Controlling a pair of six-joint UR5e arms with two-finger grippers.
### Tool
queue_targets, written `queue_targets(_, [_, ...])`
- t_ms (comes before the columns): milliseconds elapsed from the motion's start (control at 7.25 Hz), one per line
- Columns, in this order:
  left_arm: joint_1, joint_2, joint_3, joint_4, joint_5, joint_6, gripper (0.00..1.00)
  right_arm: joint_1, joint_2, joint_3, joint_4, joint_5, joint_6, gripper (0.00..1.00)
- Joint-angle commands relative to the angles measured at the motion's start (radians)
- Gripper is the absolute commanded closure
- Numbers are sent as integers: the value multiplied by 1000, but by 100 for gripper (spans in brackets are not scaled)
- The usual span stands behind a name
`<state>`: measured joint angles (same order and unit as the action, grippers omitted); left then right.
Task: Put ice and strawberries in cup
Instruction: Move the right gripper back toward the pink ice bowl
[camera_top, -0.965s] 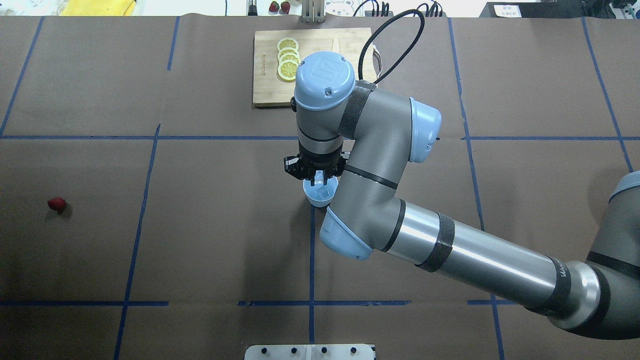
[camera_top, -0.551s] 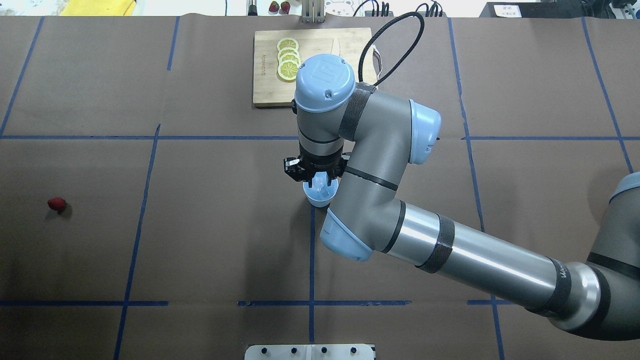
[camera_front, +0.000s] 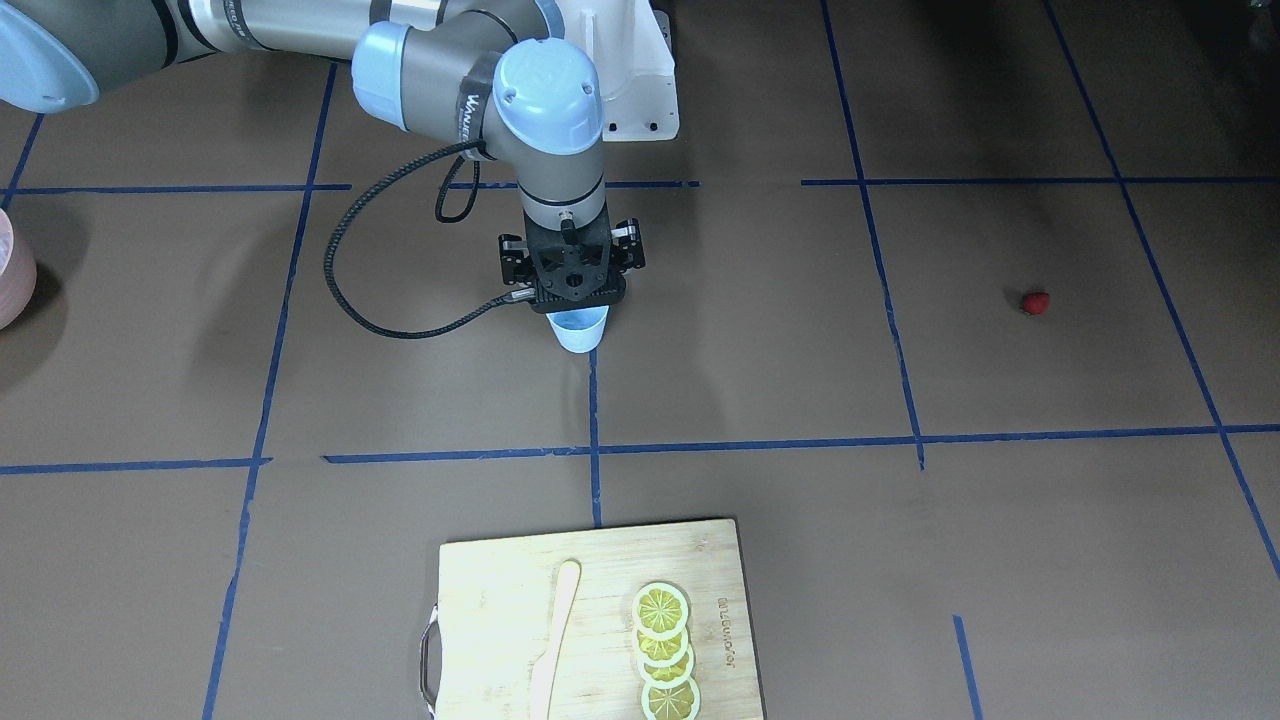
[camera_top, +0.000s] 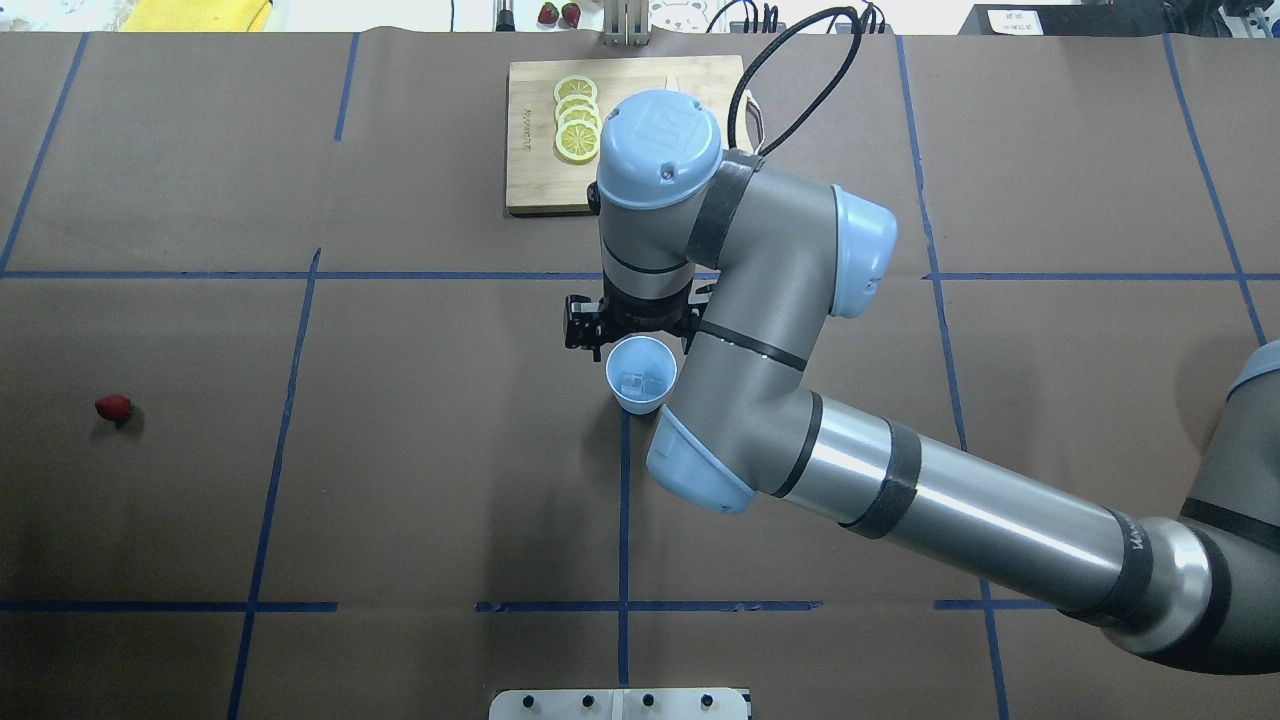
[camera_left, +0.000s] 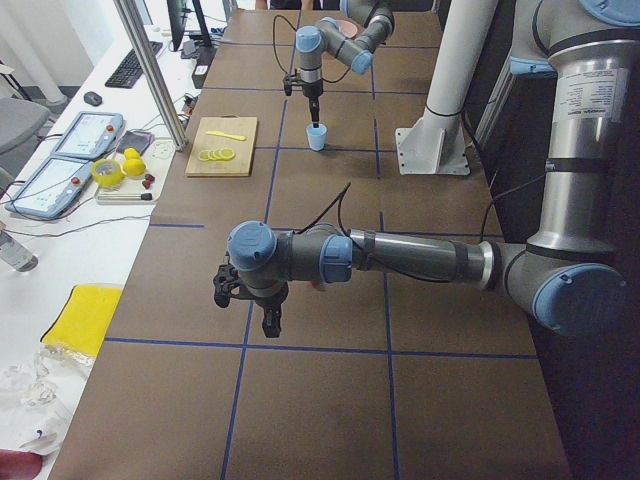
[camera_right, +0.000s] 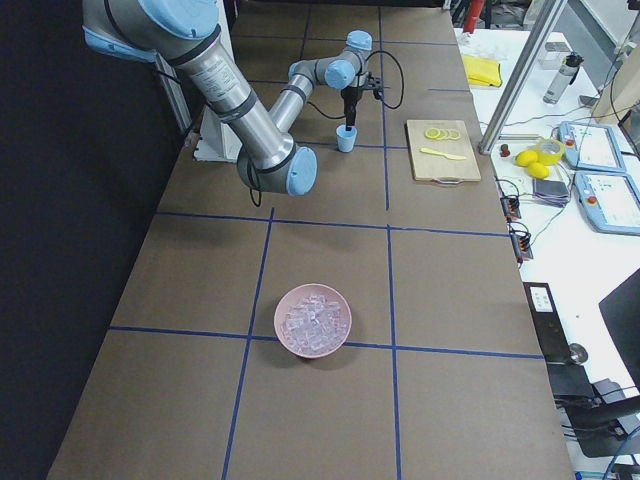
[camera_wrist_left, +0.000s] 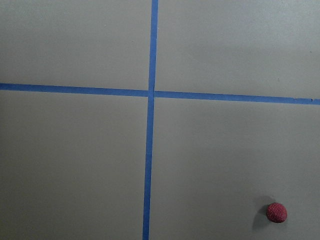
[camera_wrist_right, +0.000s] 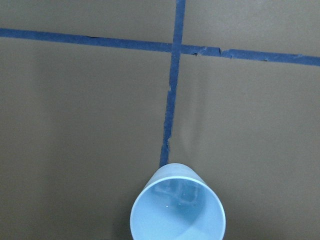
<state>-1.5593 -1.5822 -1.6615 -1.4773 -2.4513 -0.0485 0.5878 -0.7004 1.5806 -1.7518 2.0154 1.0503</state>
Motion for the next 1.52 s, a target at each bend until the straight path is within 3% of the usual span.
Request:
queue_targets(0, [1, -1, -1, 0, 0, -2, 0, 85, -113, 195, -83, -4, -9, 1])
queue_targets(276, [-1, -2, -7, -1, -2, -11, 0, 176, -281, 320, -83, -17, -45, 1])
queue_targets(827, [-1, -1, -21, 0, -2, -11, 0, 395, -665, 525, -72, -1, -530, 1])
queue_targets(1103, [-1, 4, -32, 0, -2, -11, 0, 528, -796, 541, -51, 79, -756, 1])
queue_targets(1378, [-1, 7, -43, 2, -2, -11, 0, 666, -948, 524, 59, 179, -957, 1])
